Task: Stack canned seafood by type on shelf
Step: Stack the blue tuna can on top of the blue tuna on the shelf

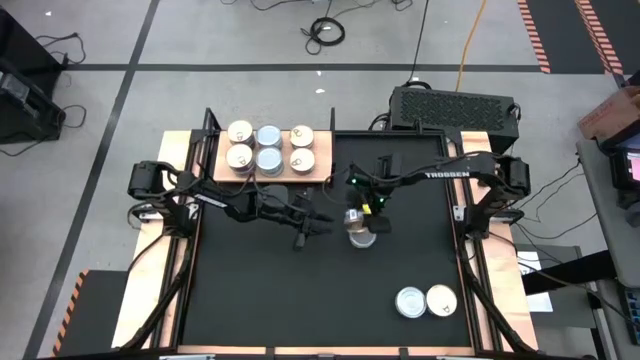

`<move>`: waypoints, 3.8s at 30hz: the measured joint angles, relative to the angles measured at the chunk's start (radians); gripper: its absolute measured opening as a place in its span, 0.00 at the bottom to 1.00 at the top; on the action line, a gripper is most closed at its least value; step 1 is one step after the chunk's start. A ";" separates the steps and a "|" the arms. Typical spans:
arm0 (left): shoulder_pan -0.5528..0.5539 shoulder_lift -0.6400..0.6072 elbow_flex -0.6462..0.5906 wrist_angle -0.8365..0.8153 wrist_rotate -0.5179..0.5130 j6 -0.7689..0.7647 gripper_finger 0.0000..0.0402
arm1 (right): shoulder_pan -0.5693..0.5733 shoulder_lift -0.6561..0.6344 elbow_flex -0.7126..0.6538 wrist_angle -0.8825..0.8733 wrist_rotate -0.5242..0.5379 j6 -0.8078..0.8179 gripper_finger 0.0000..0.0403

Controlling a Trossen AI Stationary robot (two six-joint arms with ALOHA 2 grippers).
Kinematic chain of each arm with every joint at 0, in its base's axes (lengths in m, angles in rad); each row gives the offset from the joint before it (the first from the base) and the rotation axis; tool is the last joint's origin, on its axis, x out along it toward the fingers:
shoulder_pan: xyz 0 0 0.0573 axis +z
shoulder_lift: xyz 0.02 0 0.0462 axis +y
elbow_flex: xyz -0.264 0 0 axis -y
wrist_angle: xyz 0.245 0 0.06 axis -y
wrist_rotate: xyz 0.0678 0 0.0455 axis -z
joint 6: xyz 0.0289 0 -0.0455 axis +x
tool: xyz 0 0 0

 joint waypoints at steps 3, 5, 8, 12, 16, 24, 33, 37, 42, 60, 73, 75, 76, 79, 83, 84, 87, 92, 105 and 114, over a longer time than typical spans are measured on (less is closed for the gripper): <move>-0.026 0.000 0.007 -0.001 -0.085 0.041 0.46 | 0.036 -0.012 0.000 0.034 0.017 0.011 0.43; -0.042 0.000 0.023 0.000 -0.146 0.062 0.54 | 0.055 -0.013 0.000 0.051 0.019 0.013 0.43; -0.054 0.000 0.050 -0.004 -0.177 0.063 0.64 | 0.079 -0.013 0.000 0.074 0.047 0.031 0.43; -0.061 0.000 0.074 -0.056 -0.195 0.062 0.73 | 0.105 -0.012 0.000 0.096 0.119 0.033 0.43; -0.060 0.005 0.082 -0.084 -0.221 0.058 0.78 | 0.122 -0.012 0.000 0.125 0.122 0.032 0.44; -0.062 0.084 0.100 -0.063 -0.249 0.057 0.79 | 0.138 -0.012 0.000 0.182 0.121 0.032 0.44; -0.066 0.129 0.132 -0.061 -0.242 0.057 0.78 | 0.138 -0.012 0.000 0.189 0.121 0.032 0.45; -0.066 0.112 0.132 -0.086 -0.273 0.058 0.74 | 0.138 -0.015 0.000 0.186 0.138 0.019 0.45; -0.066 0.110 0.132 -0.094 -0.302 0.058 0.65 | 0.135 -0.023 0.000 0.178 0.175 0.008 0.45; -0.059 0.058 0.132 -0.161 -0.313 0.056 0.49 | 0.136 -0.027 0.181 -0.140 0.254 0.034 0.75; 0.156 -0.475 0.146 -0.598 -0.321 -0.232 0.49 | 0.143 -0.173 0.241 -0.382 0.252 0.238 0.78; 0.226 -0.518 0.146 -0.595 -0.329 -0.259 0.49 | 0.151 -0.226 0.200 -0.329 0.255 0.259 0.78; 0.267 -0.531 0.146 -0.598 -0.330 -0.270 0.49 | 0.157 -0.256 0.171 -0.286 0.255 0.270 0.78; 0.420 -0.514 0.146 -0.592 -0.268 -0.354 0.49 | 0.183 -0.347 0.060 -0.141 0.255 0.314 0.78; 0.605 -0.381 0.145 -0.516 -0.067 -0.525 0.49 | 0.223 -0.453 -0.136 0.129 0.302 0.363 0.78; 0.641 -0.345 0.144 -0.486 -0.033 -0.563 0.49 | 0.232 -0.473 -0.186 0.199 0.323 0.376 0.78; 0.725 -0.246 0.145 -0.400 0.012 -0.668 0.49 | 0.247 -0.510 -0.315 0.372 0.365 0.424 0.78; 0.776 -0.156 0.144 -0.382 0.042 -0.726 0.49 | 0.272 -0.521 -0.457 0.490 0.376 0.478 0.78; 0.764 -0.125 0.145 -0.374 0.049 -0.661 0.49 | 0.276 -0.522 -0.530 0.600 0.407 0.462 0.78; 0.768 -0.125 0.197 -0.494 0.069 -0.491 0.49 | 0.276 -0.522 -0.530 0.604 0.406 0.456 0.78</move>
